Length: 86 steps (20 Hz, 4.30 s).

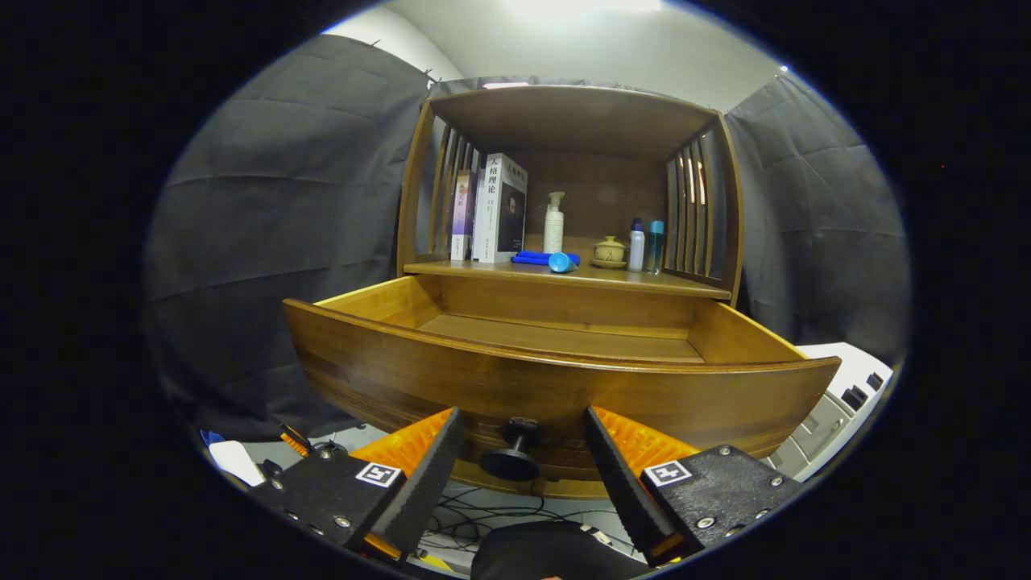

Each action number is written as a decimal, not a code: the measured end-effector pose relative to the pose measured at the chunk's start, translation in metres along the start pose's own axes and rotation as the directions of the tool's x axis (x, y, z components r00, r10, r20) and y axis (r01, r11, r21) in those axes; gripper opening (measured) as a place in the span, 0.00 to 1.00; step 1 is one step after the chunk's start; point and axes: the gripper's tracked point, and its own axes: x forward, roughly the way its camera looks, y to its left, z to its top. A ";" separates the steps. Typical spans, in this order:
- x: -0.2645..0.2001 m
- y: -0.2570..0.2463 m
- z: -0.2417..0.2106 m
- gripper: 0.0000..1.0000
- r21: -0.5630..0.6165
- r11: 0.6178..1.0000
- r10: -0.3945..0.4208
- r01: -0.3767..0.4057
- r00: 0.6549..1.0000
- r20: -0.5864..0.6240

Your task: Pull open the drawer, take out the items inside it, and place them on the countertop above the cabinet.

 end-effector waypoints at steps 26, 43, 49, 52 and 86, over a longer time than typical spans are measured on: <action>0.063 -0.025 0.010 0.95 0.004 0.987 -0.158 0.158 0.987 0.033; 0.146 -0.036 0.032 0.97 0.052 0.986 -0.161 0.161 0.987 -0.008; 0.172 -0.040 0.037 0.97 0.058 0.984 -0.166 0.166 0.986 -0.016; 0.185 -0.042 0.038 0.97 0.069 0.984 -0.165 0.166 0.986 -0.020; 0.038 -0.086 0.132 0.95 0.108 0.986 -0.147 0.126 0.966 0.212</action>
